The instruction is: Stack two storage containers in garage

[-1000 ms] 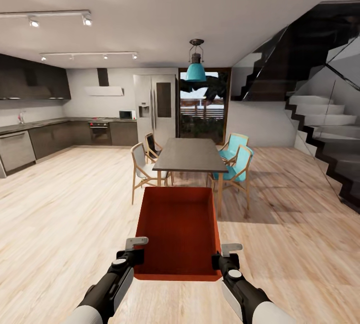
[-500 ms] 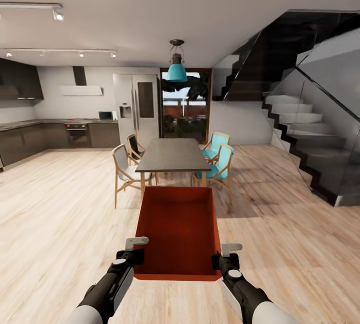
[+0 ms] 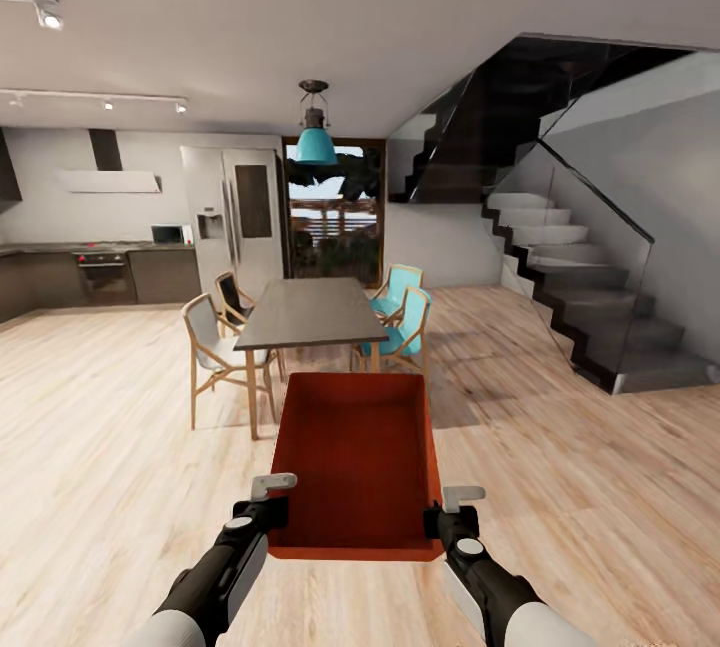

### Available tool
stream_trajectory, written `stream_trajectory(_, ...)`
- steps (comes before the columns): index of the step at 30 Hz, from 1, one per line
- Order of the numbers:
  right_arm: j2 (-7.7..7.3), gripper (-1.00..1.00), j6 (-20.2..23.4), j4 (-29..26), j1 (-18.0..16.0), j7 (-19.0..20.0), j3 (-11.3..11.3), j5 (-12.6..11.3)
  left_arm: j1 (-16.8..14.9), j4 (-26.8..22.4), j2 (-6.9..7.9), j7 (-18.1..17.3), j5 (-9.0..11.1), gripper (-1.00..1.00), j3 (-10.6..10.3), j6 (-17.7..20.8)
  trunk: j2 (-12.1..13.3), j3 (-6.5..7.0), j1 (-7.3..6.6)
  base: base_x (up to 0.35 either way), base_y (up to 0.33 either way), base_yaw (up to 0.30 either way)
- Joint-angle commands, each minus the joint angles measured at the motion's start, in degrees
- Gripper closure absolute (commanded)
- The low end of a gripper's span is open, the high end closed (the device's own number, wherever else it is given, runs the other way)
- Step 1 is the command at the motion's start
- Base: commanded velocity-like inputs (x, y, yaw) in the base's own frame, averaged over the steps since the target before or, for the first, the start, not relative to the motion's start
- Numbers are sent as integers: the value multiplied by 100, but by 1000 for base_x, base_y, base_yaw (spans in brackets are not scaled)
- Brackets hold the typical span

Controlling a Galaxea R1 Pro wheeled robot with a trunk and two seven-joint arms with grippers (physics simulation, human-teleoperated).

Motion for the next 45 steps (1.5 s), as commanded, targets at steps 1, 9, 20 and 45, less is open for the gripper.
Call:
stream_trajectory(1, 0, 100, -26, 15, -2, -35, -49, -84, -4, -215, 0, 80, -77, 100, 93, -143, -6, -7, 1, 0, 0, -242)
stream_trajectory(9, 0, 100, -26, 15, -2, -32, -54, -84, -4, -215, 0, 80, -77, 100, 97, -143, -6, 11, 1, 0, 0, -242)
stream_trajectory(20, 0, 100, -26, 15, -2, -33, -56, -84, -4, -223, 0, 80, -77, 100, 97, -143, -6, 34, 1, 0, 0, -242)
stream_trajectory(45, 9, 100, -17, 15, -2, -23, -54, -84, -4, -148, -1, 80, -85, 100, 83, -143, -6, 59, 1, 83, 0, -242)
